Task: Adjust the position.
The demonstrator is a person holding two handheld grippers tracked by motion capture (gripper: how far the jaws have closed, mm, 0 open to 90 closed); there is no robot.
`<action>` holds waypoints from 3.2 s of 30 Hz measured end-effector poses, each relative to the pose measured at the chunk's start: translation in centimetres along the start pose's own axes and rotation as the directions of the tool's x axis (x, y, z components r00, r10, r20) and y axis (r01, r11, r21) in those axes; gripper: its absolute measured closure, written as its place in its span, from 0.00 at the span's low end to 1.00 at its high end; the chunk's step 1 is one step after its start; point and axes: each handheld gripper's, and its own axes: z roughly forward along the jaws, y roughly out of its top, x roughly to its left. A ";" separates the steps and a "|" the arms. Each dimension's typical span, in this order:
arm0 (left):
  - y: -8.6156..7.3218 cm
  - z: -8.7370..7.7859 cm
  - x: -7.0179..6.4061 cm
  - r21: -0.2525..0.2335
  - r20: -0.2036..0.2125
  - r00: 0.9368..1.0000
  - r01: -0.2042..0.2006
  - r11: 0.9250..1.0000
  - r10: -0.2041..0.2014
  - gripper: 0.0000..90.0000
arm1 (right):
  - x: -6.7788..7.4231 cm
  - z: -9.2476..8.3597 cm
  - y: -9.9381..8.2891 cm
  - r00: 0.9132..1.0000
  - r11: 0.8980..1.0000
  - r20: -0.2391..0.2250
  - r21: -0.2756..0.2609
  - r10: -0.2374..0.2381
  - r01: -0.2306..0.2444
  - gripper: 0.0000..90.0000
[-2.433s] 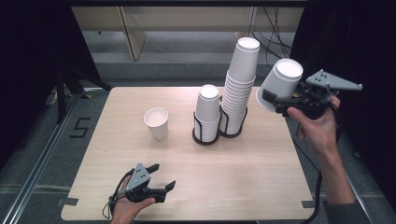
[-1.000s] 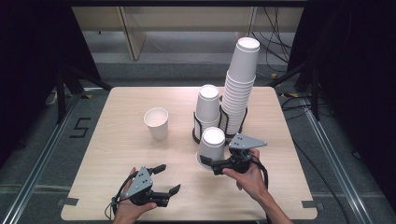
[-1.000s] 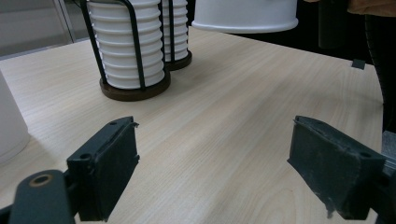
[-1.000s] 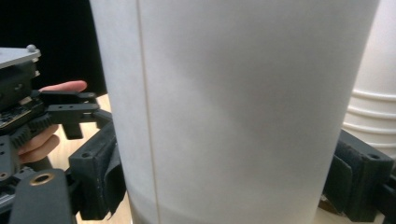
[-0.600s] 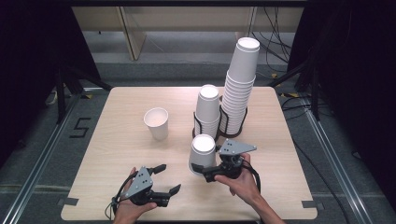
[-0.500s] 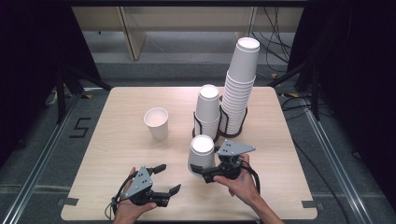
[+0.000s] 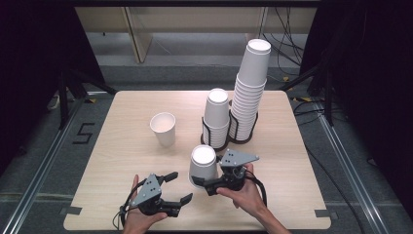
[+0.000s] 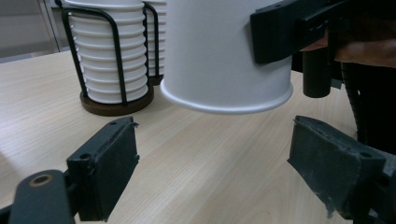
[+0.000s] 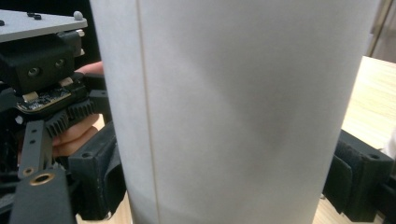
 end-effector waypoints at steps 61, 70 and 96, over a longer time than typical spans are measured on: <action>-0.1 0.3 -0.5 -0.005 0.014 1.000 -0.013 1.000 0.013 0.04 | 3.8 3.1 -0.7 0.993 0.999 -0.115 -0.024 -0.036 0.033 0.15; 0.2 0.0 -0.6 0.010 0.020 0.997 -0.074 0.997 0.073 0.09 | 3.2 2.6 -0.2 0.993 1.000 -0.115 -0.016 -0.023 0.022 0.14; 0.2 0.1 0.0 0.115 0.026 0.995 -0.099 0.988 0.096 0.11 | 1.5 -0.7 1.9 0.990 0.998 -0.139 0.063 0.021 -0.012 0.17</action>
